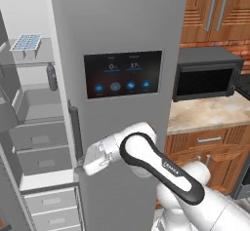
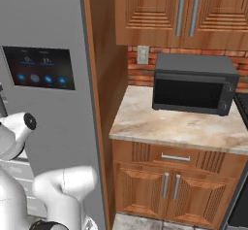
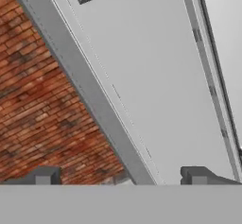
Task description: Open the freezer door, pick up the ice cube tray from the freezer, and place it on the dining counter.
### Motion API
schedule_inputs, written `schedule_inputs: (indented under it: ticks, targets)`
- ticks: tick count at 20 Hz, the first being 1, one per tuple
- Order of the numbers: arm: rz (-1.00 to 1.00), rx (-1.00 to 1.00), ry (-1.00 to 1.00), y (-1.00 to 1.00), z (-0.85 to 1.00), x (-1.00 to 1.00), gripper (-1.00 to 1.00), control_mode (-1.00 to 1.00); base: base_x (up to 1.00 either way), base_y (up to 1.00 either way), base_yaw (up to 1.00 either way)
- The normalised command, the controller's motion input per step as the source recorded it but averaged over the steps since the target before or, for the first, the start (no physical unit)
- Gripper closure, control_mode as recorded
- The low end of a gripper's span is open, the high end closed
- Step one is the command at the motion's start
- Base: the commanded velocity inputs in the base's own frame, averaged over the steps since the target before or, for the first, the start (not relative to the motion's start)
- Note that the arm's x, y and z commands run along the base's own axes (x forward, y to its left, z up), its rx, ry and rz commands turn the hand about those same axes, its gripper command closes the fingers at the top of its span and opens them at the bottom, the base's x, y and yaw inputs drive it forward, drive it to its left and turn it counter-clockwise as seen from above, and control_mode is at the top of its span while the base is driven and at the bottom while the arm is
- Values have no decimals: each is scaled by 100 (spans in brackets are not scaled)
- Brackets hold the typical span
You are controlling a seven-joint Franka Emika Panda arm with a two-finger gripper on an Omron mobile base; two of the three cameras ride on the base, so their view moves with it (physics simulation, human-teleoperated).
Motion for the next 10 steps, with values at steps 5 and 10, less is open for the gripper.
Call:
schedule_inputs:
  ticks: [5,10]
  targets:
    - [28,-1,-8,72,-26,2,-100,-100,0,0,0]
    - [8,0,-19,59,-2,-1,-100,-100,0,0,0]
